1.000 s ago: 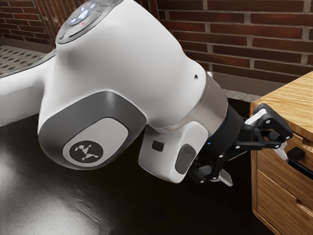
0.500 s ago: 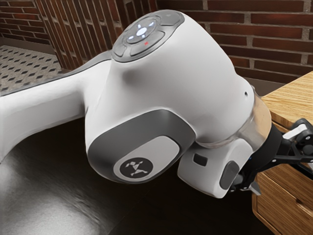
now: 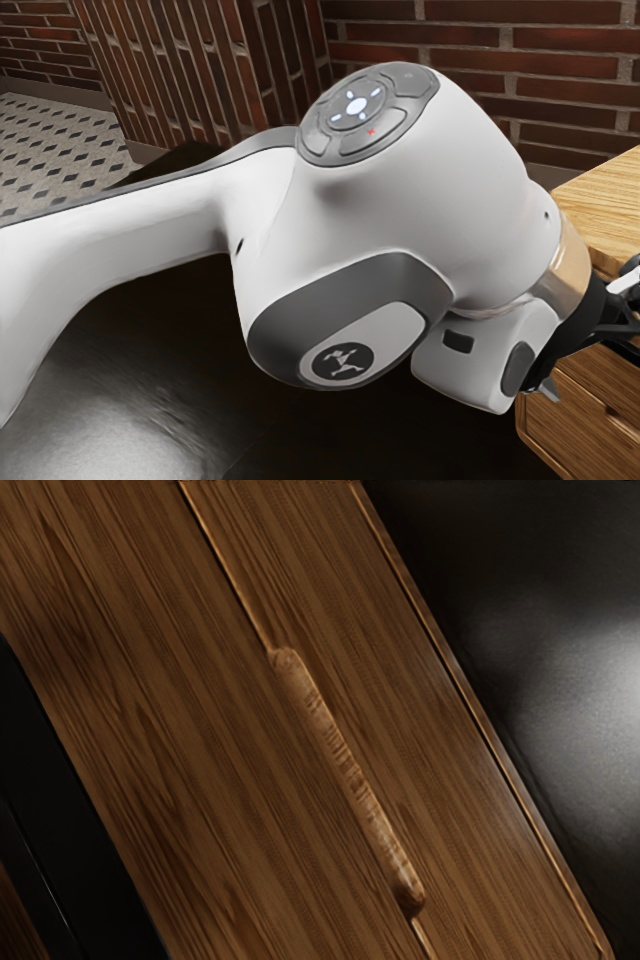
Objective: Pull the drawer handle with one arm to open the drawer
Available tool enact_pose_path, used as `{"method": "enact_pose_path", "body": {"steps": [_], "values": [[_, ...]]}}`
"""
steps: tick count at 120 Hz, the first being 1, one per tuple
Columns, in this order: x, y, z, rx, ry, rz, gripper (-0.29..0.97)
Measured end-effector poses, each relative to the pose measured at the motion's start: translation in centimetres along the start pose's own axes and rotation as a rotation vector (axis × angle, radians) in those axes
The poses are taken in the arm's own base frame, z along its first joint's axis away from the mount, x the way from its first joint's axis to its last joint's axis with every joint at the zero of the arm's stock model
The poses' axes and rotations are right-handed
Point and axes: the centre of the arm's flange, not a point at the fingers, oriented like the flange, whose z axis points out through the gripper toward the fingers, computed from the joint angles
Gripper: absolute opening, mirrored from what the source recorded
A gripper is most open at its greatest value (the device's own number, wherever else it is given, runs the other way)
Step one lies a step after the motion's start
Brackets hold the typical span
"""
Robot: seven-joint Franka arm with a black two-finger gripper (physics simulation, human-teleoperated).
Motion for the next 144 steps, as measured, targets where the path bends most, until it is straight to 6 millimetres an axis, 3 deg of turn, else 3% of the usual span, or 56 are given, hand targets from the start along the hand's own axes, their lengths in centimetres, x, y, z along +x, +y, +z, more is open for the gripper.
{"method": "enact_pose_path", "body": {"steps": [64, 121, 144], "values": [[-0.7, 3.3, -0.9, -0.006, 0.019, -0.025, 0.66], [1.7, 6.3, -3.1, 0.002, 0.082, 0.0, 0.64], [1.6, 7.5, -4.4, 0.015, 0.095, -0.001, 0.63]]}}
